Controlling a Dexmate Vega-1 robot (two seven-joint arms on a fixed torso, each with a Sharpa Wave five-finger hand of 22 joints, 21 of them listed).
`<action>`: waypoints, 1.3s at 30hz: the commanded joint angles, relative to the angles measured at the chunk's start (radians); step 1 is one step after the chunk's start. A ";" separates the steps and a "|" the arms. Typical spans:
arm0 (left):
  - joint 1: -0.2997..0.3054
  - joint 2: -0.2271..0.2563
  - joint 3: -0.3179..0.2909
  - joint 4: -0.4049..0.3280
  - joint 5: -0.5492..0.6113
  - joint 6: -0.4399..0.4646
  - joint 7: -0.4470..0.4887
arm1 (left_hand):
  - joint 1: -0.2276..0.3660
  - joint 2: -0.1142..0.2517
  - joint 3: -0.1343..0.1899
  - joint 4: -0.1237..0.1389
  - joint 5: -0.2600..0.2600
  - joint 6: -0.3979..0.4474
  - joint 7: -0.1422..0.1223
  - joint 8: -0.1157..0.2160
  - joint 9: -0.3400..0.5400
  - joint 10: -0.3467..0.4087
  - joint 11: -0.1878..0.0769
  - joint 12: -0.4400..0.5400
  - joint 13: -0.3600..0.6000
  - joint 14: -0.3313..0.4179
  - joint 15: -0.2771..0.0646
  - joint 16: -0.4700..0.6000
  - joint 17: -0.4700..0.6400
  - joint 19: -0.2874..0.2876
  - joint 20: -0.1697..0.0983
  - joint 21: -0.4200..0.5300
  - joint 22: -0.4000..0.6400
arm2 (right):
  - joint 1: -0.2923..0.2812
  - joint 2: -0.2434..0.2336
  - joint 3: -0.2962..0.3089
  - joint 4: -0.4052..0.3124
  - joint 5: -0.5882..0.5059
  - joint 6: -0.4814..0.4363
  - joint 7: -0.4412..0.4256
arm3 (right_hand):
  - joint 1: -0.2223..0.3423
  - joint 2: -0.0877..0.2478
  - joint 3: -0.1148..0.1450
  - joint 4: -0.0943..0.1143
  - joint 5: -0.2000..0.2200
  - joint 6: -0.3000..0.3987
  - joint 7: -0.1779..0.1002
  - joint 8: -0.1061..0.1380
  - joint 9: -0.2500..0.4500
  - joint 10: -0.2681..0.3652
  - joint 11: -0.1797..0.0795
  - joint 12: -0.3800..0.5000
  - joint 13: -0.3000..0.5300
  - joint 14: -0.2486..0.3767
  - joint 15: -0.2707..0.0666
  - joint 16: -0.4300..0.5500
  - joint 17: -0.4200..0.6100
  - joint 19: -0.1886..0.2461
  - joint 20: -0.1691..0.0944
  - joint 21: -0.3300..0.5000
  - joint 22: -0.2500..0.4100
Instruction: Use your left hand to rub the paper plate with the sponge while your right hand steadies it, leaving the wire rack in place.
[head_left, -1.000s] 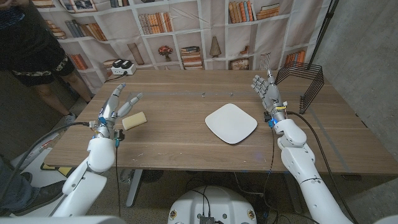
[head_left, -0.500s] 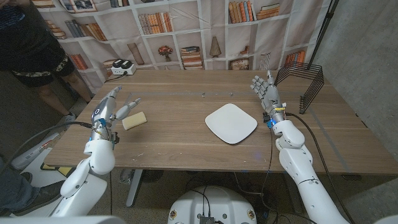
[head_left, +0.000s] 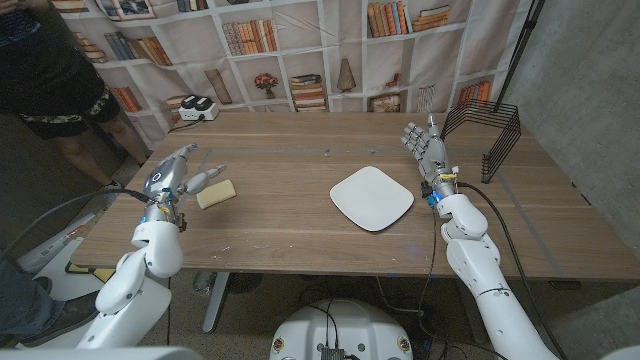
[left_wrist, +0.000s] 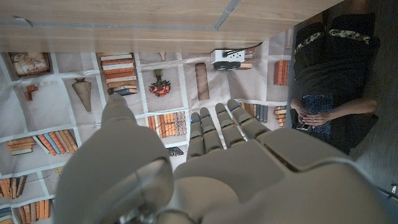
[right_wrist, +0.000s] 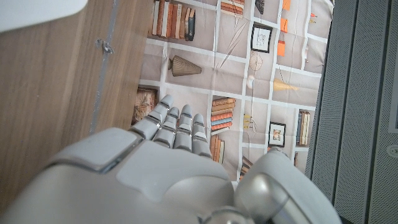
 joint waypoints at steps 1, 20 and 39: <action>-0.013 0.047 0.056 -0.043 0.151 0.158 -0.093 | 0.017 0.000 0.003 -0.016 0.000 0.008 0.001 0.004 0.004 0.007 0.008 0.001 0.004 0.010 0.001 0.006 0.003 0.009 0.003 0.004 0.002 | 0.018 0.002 -0.002 0.022 0.001 -0.007 0.007 | 0.012 -0.001 0.004 -0.007 0.000 0.005 0.000 0.000 0.003 0.005 -0.002 0.000 0.004 0.009 0.004 -0.001 0.005 0.009 -0.025 -0.003 0.005; -0.098 0.141 0.220 -0.036 0.484 0.370 -0.326 | 0.067 -0.009 0.004 -0.041 -0.003 0.064 -0.017 0.010 0.006 0.056 -0.016 0.000 0.006 0.054 -0.016 0.007 0.004 0.038 0.003 0.005 0.003 | 0.028 0.029 0.018 0.041 0.089 -0.021 0.071 | 0.012 0.001 0.002 -0.009 -0.003 0.002 0.003 -0.004 0.004 0.006 0.001 -0.003 0.005 0.010 0.005 -0.003 0.005 0.009 -0.022 -0.009 0.006; -0.095 0.163 0.210 -0.052 0.492 0.374 -0.442 | 0.119 -0.020 -0.001 -0.058 -0.002 0.067 0.014 -0.010 0.008 0.060 0.012 -0.021 0.007 0.086 0.005 0.001 0.008 0.171 0.074 0.037 0.000 | 0.014 0.043 0.024 0.021 0.113 -0.055 0.077 | 0.013 0.005 0.001 -0.010 -0.006 0.011 -0.001 -0.002 0.004 0.014 -0.001 -0.003 0.005 0.019 0.006 -0.003 0.006 0.013 -0.017 -0.014 0.006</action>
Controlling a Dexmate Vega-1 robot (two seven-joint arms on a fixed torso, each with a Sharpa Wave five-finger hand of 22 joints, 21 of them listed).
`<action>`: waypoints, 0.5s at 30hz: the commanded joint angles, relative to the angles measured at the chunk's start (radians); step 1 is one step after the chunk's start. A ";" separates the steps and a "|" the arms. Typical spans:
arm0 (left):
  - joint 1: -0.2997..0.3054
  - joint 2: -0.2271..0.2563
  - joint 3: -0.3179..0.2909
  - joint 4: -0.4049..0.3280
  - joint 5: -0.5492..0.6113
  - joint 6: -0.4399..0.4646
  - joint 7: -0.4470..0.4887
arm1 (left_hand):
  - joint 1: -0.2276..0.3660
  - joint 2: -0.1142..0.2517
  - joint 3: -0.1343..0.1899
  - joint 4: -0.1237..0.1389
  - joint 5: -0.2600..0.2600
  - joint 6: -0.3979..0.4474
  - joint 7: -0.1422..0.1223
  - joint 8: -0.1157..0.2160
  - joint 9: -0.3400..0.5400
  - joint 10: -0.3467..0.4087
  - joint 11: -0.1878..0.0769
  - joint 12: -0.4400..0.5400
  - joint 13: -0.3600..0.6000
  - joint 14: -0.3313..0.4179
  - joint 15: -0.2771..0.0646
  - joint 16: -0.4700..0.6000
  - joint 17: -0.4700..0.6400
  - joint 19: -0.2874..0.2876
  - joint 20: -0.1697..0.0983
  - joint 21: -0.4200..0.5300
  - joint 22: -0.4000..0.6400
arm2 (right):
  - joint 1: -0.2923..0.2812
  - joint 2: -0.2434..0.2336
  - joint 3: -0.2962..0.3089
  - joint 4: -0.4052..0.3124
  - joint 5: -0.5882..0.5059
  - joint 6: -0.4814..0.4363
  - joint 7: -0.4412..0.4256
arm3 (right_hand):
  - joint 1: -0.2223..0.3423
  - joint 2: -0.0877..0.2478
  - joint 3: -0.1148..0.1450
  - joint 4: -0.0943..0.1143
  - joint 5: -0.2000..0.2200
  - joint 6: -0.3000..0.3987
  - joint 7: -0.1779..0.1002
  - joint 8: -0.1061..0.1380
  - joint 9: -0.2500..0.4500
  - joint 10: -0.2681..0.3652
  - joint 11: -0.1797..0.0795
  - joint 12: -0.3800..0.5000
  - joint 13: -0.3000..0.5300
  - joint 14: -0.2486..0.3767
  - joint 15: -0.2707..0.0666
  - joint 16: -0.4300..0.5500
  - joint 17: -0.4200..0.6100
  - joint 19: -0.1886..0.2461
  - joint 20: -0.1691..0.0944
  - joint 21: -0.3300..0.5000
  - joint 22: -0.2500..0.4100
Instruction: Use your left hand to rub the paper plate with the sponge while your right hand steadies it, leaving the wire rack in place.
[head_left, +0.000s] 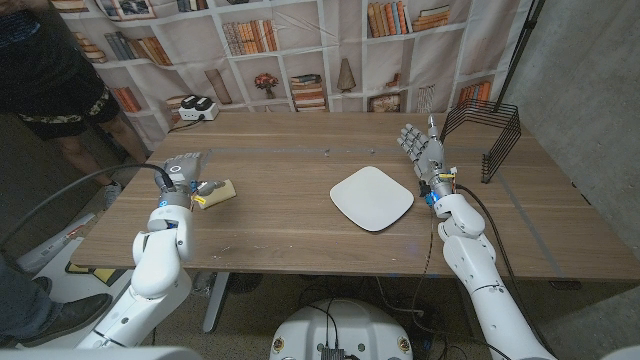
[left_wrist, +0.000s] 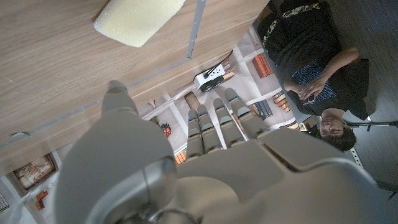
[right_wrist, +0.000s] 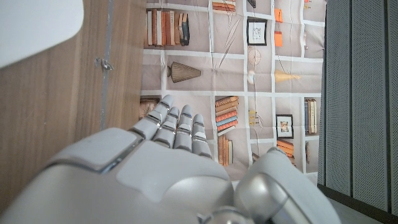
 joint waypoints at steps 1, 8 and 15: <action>-0.007 0.022 0.004 -0.006 0.027 0.015 -0.091 | 0.006 0.010 0.002 -0.006 0.002 0.003 0.008 -0.005 0.003 0.001 0.008 -0.005 0.002 0.006 0.004 0.001 0.003 0.007 0.002 0.005 0.003 | -0.003 0.007 0.004 -0.009 0.015 -0.020 0.009 | 0.010 0.001 0.004 -0.007 -0.007 0.012 -0.001 0.002 0.004 0.009 0.004 -0.002 0.005 0.010 -0.002 0.001 0.006 0.008 -0.012 -0.003 0.001; -0.033 0.052 0.014 0.011 0.044 0.004 -0.172 | 0.016 0.015 0.002 -0.005 0.003 0.007 -0.004 -0.009 0.004 0.003 -0.006 -0.009 0.003 -0.003 -0.005 -0.006 0.005 -0.035 -0.019 -0.018 0.003 | -0.004 0.006 0.008 -0.018 0.020 -0.035 0.007 | 0.010 0.003 0.005 -0.007 -0.008 0.015 -0.001 0.002 0.004 0.012 0.002 -0.002 0.005 0.011 -0.003 0.000 0.006 0.009 -0.012 -0.005 0.001; -0.073 0.089 0.039 0.034 0.054 -0.026 -0.249 | 0.050 0.006 0.000 -0.017 0.007 -0.019 -0.019 -0.024 0.005 -0.020 -0.028 -0.022 0.004 -0.023 -0.013 -0.017 0.003 -0.054 -0.024 -0.034 0.004 | -0.011 0.006 0.014 -0.027 0.018 -0.046 -0.004 | 0.012 0.006 0.005 -0.008 -0.009 0.020 -0.007 0.003 0.004 0.017 0.003 -0.001 0.005 0.013 -0.003 0.000 0.006 0.006 -0.008 -0.008 0.002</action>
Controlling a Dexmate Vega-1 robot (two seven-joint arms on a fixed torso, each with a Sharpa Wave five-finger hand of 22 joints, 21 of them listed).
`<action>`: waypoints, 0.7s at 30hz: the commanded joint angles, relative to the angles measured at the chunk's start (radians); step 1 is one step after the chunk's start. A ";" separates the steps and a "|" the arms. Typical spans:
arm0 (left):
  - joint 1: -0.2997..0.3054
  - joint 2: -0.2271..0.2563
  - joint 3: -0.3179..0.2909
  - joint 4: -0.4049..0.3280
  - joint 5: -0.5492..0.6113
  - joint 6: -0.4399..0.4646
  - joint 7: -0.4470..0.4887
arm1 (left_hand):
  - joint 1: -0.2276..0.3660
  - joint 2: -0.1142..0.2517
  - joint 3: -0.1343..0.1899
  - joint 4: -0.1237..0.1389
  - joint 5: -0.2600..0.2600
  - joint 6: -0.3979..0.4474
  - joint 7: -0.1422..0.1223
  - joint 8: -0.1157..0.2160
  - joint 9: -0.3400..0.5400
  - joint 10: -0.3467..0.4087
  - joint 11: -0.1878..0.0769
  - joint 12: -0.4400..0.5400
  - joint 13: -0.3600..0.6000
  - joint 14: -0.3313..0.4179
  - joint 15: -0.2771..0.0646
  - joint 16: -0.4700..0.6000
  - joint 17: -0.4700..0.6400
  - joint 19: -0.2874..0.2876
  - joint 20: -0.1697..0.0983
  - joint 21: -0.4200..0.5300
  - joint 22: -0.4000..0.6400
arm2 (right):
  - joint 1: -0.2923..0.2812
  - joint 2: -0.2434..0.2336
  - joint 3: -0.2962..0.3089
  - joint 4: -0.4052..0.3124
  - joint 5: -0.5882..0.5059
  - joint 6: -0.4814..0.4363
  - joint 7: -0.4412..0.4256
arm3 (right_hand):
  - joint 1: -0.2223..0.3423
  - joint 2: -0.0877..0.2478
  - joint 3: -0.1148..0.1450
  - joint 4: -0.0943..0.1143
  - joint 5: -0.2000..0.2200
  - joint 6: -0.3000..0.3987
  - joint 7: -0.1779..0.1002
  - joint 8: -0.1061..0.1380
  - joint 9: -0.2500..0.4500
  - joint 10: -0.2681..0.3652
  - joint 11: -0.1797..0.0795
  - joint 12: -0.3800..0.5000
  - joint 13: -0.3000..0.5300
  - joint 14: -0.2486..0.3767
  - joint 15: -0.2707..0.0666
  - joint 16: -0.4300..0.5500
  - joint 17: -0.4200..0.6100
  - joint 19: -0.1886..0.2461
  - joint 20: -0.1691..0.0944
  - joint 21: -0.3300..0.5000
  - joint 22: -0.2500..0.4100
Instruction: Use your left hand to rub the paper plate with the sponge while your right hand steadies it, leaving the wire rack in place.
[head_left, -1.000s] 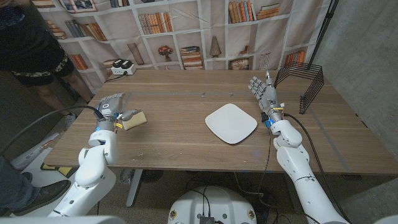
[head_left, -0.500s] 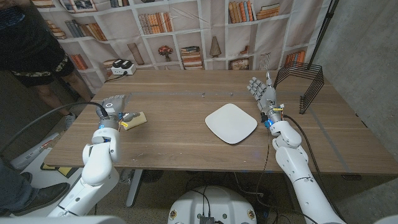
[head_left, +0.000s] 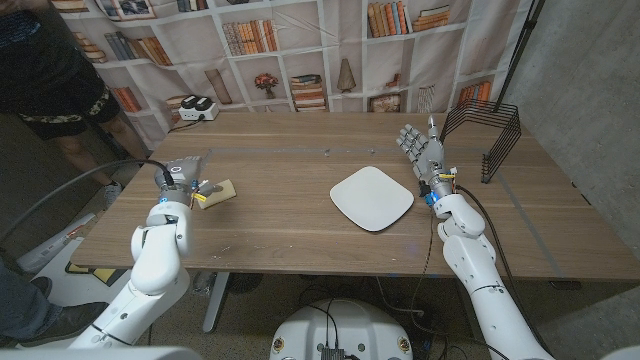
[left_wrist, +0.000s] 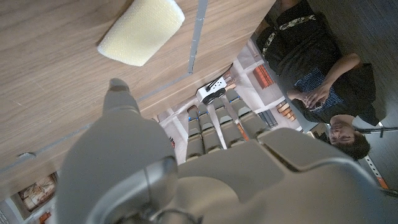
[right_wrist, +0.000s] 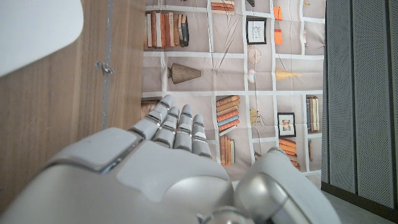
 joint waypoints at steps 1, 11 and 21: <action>-0.052 0.048 0.031 0.029 0.023 -0.031 -0.128 | 0.031 -0.003 0.003 -0.016 0.008 -0.027 0.004 -0.013 0.005 -0.020 -0.008 -0.011 0.004 -0.024 -0.007 -0.009 0.003 -0.019 -0.001 -0.012 0.003 | -0.009 0.001 0.008 -0.014 0.003 -0.020 -0.012 | 0.008 0.002 0.004 -0.002 -0.001 0.015 -0.001 0.003 0.004 0.012 -0.002 -0.001 0.005 0.006 0.001 -0.001 0.006 0.007 -0.008 -0.004 0.002; -0.066 0.045 0.035 0.045 -0.009 -0.050 -0.131 | 0.063 0.006 0.009 -0.021 0.017 -0.039 0.001 -0.015 0.006 -0.032 -0.007 -0.012 0.005 -0.025 -0.005 -0.006 0.004 -0.022 0.004 -0.018 0.004 | -0.009 -0.001 0.008 -0.013 0.000 -0.025 -0.015 | 0.011 0.004 0.004 -0.004 -0.003 0.019 -0.004 0.003 0.004 0.013 -0.002 -0.002 0.006 0.005 0.001 -0.002 0.006 0.007 -0.006 -0.008 0.002; -0.063 0.021 -0.002 0.054 -0.115 -0.052 -0.131 | 0.066 0.012 0.004 -0.011 0.021 -0.024 0.012 -0.009 0.008 -0.016 0.002 -0.005 0.006 -0.006 0.004 0.002 0.007 0.023 0.022 -0.005 0.006 | -0.005 -0.005 -0.002 -0.013 -0.015 -0.043 -0.027 | 0.012 0.006 0.004 -0.005 -0.004 0.020 -0.006 0.002 0.004 0.015 -0.002 -0.003 0.006 0.007 0.001 -0.003 0.006 0.007 -0.006 -0.012 0.002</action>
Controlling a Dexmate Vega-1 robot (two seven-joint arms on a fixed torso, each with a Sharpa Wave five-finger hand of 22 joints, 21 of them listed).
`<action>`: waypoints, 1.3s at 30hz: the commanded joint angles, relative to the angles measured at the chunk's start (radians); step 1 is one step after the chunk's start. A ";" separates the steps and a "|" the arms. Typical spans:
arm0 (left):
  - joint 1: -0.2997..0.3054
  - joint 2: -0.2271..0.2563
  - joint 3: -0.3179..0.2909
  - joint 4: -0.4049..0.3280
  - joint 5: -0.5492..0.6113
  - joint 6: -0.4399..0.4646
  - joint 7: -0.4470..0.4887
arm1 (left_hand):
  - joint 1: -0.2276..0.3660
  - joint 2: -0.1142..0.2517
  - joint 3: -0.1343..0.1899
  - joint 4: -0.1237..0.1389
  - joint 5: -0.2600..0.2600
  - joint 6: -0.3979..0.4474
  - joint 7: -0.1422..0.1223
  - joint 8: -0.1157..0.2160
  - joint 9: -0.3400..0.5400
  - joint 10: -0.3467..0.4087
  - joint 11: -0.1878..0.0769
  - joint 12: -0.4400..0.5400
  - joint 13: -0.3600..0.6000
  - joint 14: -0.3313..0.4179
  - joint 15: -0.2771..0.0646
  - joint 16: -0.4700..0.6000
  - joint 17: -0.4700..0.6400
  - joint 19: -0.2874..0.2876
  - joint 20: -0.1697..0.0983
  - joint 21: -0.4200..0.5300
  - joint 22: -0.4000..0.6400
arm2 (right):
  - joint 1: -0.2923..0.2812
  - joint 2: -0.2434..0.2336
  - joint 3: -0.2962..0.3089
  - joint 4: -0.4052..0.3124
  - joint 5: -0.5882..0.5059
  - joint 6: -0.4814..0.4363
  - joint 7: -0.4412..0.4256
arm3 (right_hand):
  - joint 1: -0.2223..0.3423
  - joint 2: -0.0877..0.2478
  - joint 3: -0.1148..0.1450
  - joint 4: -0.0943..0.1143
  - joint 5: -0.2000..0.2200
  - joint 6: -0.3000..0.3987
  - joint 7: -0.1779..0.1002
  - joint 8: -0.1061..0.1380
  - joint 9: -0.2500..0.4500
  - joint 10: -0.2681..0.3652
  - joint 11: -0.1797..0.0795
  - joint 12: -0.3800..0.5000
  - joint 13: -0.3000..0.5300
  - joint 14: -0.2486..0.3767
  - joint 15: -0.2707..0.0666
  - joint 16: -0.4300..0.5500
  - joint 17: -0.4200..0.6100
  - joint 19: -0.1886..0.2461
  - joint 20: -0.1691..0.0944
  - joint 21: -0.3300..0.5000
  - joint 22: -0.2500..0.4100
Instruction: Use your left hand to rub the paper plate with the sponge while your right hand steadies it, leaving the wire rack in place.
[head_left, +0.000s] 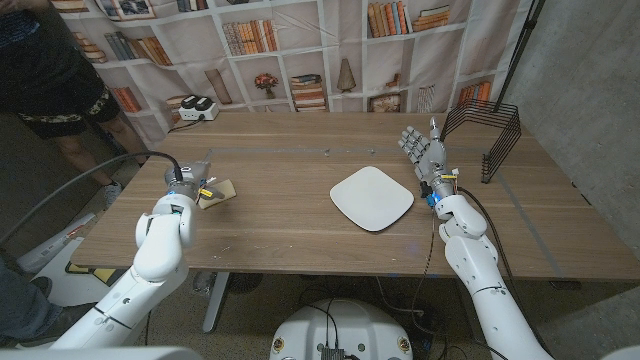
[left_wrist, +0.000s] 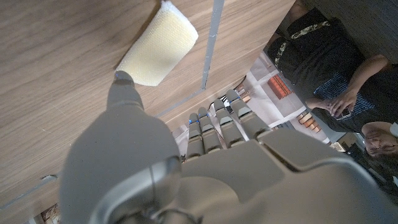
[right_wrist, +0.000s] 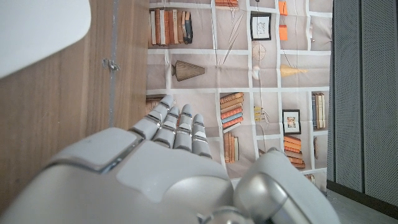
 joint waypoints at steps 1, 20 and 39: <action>-0.007 -0.021 -0.038 0.018 -0.118 -0.012 -0.009 | 0.008 0.005 -0.003 0.003 0.006 0.011 0.008 0.005 0.003 0.000 0.003 0.005 0.001 0.011 0.004 0.007 0.003 0.015 0.007 0.007 0.005 | 0.003 -0.004 -0.009 -0.001 -0.017 -0.023 -0.014 | 0.010 0.005 0.004 -0.005 -0.004 0.004 0.000 0.002 0.004 0.010 0.003 -0.003 0.001 0.006 0.000 -0.003 0.006 0.007 -0.006 -0.002 0.002; -0.026 0.017 -0.061 0.046 -0.269 -0.031 0.003 | 0.018 0.023 0.000 0.009 0.008 0.021 0.013 0.008 0.004 0.008 0.013 0.008 0.002 0.013 0.016 0.007 0.005 0.004 0.015 -0.002 0.006 | 0.003 -0.005 -0.018 -0.005 -0.033 -0.033 -0.031 | 0.013 0.007 0.004 -0.008 -0.007 0.005 -0.001 0.001 0.005 0.012 0.002 -0.005 0.002 0.008 0.002 -0.005 0.006 0.008 -0.004 -0.008 0.003; -0.032 0.041 -0.043 0.076 -0.302 -0.012 0.046 | 0.025 0.032 0.002 0.011 0.007 0.020 0.014 0.007 0.004 0.010 0.013 0.007 0.002 0.014 0.014 0.007 0.005 0.001 0.013 -0.005 0.006 | 0.009 -0.004 -0.031 -0.009 -0.049 -0.057 -0.051 | 0.016 0.010 0.003 -0.011 -0.009 0.007 -0.001 -0.001 0.005 0.012 0.000 -0.008 0.002 0.007 0.001 -0.007 0.006 0.008 -0.004 -0.015 0.003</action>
